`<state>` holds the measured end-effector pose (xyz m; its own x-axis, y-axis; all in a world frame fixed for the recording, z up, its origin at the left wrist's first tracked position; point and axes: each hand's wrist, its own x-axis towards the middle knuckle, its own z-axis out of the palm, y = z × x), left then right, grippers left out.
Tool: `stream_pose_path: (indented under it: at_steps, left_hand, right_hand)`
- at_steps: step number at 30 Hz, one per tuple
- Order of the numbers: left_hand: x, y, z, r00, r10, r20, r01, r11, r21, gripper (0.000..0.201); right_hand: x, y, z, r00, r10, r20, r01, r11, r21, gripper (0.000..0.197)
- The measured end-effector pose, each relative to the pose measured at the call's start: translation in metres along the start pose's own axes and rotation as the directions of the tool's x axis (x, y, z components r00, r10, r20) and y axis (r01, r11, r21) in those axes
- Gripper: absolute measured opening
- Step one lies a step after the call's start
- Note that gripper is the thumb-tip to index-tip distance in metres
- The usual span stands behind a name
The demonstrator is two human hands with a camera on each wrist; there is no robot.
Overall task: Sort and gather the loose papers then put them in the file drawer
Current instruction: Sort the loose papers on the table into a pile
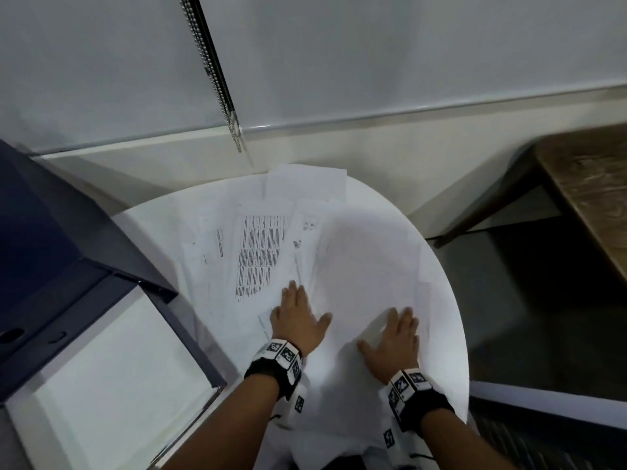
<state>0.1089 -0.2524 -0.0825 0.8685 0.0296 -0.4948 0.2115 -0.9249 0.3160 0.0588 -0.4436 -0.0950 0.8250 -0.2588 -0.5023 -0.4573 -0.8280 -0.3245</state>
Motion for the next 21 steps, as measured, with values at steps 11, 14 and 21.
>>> stream_pose_path:
  at_steps: [11, 14, 21]
  left_hand:
    - [0.018, -0.024, -0.007, 0.989, -0.137, 0.058, 0.145, 0.972, -0.182, 0.097]
    - [0.021, -0.029, -0.018, 0.998, 0.008, -0.063, -0.035, 0.897, -0.442, 0.08]
    - [-0.008, -0.043, -0.028, 0.84, -0.53, -0.112, 0.449, 0.797, -0.404, 0.053]
  right_hand:
    - [0.009, 0.002, 0.003, 0.998, 0.05, -0.044, -0.049, 0.998, 0.027, 0.11]
    - [0.011, 0.003, 0.001, 0.999, 0.038, -0.027, -0.037, 0.999, 0.03, 0.112]
    - [0.023, 0.008, -0.004, 0.997, 0.031, -0.077, -0.025, 0.997, 0.07, 0.114]
